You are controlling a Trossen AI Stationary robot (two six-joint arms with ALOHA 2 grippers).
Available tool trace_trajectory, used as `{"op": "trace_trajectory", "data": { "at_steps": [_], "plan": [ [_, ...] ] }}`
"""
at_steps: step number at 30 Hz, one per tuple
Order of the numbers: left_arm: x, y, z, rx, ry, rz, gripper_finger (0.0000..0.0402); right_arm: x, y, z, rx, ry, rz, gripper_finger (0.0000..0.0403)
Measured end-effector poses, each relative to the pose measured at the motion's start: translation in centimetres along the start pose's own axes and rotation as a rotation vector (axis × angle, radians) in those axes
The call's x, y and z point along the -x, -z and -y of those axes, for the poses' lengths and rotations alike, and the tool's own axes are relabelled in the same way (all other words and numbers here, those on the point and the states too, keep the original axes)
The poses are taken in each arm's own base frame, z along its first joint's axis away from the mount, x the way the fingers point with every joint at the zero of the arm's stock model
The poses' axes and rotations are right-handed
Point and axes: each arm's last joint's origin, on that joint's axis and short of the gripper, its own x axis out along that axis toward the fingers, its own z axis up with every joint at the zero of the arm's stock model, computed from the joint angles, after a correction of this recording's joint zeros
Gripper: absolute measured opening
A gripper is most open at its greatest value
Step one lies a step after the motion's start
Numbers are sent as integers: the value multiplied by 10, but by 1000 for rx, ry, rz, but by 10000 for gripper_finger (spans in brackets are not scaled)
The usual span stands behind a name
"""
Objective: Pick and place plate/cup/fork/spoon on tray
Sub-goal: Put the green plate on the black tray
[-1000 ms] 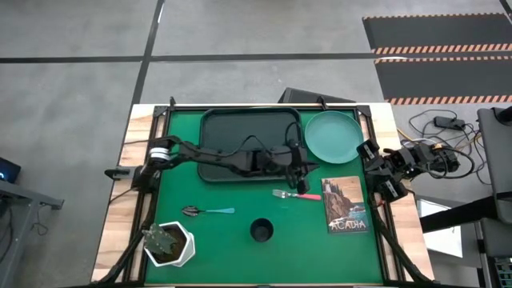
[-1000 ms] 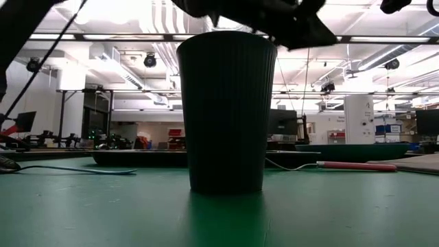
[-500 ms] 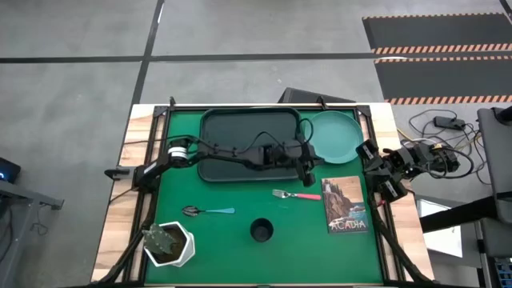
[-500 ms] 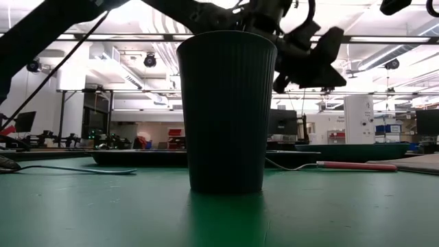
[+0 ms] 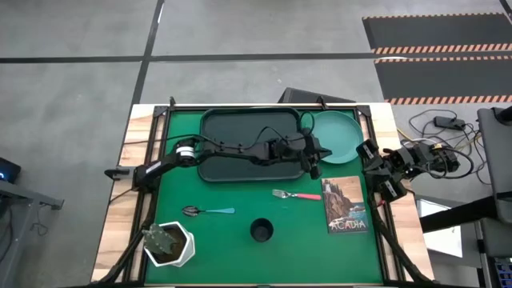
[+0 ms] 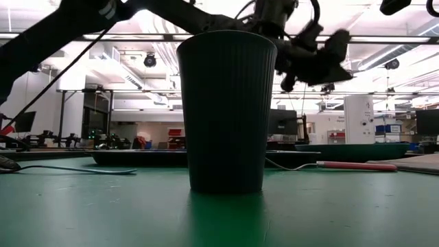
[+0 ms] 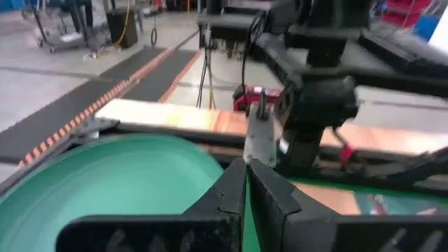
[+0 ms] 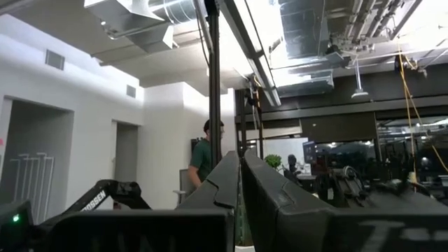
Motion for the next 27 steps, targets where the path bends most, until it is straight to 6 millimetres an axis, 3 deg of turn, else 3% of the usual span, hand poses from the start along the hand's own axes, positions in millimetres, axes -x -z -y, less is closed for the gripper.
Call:
{"op": "trace_trajectory", "data": {
  "at_steps": [8,12,27],
  "plan": [
    [-18,0,-11,-1,22,-27,0,0,0,0,0,15,0,9],
    [-19,1,-17,-90,20,-75,0,0,1,1,-2,16,-5,9],
    [-17,50,-30,-152,-2,-224,6,0,4,1,-31,20,-38,9]
  ]
}}
